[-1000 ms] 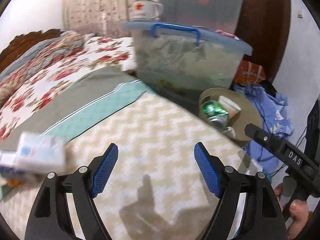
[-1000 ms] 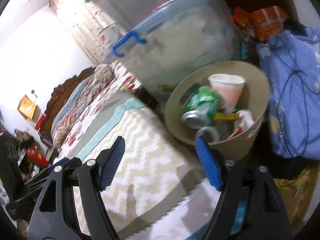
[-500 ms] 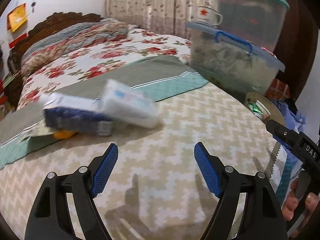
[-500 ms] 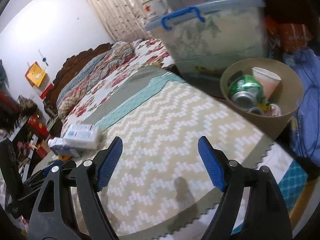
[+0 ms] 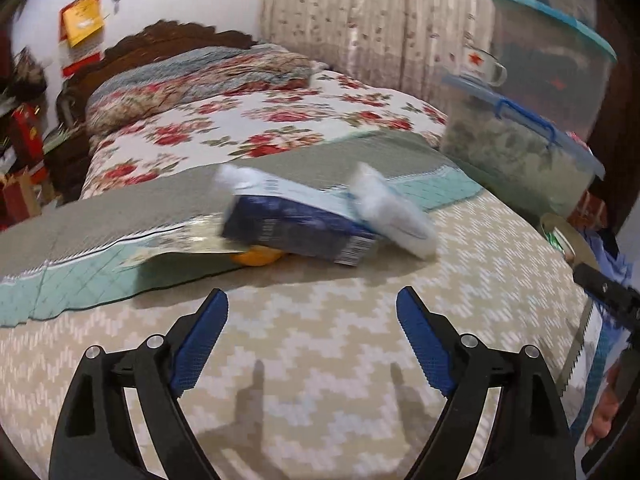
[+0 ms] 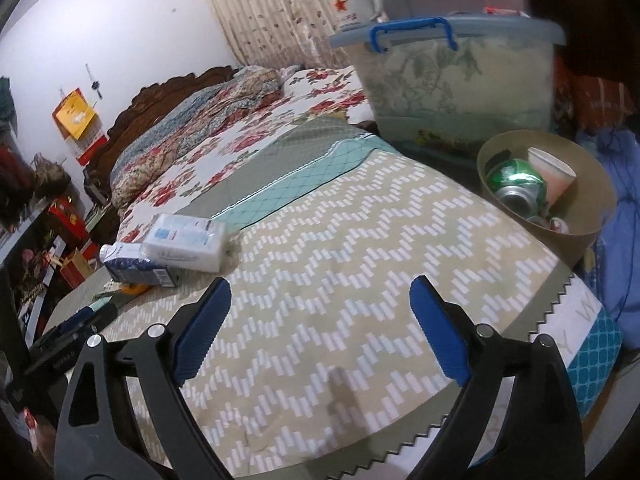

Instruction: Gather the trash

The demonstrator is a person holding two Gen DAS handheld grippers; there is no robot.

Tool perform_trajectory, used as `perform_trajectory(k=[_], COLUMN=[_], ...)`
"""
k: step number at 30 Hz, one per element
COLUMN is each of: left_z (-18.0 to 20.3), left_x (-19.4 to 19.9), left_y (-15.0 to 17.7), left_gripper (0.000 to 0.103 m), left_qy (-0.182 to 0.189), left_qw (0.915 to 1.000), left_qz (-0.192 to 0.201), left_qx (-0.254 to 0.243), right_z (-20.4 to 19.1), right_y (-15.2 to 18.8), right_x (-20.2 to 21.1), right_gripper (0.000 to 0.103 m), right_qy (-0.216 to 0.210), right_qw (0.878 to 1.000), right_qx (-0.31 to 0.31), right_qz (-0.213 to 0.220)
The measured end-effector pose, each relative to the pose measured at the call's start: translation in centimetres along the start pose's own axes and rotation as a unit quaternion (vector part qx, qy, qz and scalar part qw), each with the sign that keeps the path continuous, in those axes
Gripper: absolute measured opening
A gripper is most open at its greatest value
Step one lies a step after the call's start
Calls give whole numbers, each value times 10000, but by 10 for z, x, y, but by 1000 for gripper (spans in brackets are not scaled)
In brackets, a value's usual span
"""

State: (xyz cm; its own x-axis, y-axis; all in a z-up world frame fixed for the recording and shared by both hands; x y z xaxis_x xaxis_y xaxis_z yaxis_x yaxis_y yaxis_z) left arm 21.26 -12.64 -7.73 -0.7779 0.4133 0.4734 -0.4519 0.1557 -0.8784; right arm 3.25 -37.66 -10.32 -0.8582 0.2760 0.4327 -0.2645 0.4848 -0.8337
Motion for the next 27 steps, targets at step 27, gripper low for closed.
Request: perform_trajectory(k=[27], left_z=[-185], left_x=[12], left_y=[21], left_gripper=[72], left_qy=[-1157], left_qw=[9568], left_qz=[-20], left_qx=[2669], right_z=[-281], right_y=[-28], right_x=[-202], right_gripper=[84], right_qy=[-1836], right_qw=[9306], right_qx=[1987], right_qz=[-2464])
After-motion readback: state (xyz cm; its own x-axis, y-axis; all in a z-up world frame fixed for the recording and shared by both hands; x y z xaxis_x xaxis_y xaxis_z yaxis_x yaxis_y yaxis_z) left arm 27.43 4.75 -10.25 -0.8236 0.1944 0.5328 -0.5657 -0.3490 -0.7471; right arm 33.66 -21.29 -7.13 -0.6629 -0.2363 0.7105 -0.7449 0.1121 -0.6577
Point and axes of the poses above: each gripper's, at about its wrist camera, not at the fingertips, and x roughly against the way its jaws point, z to its right, y to its underside, the point moved 3 cm from there along -x, roughly the way its jaws point, and after that the axes turned 14 degrees about z, right-handed, at the moved point
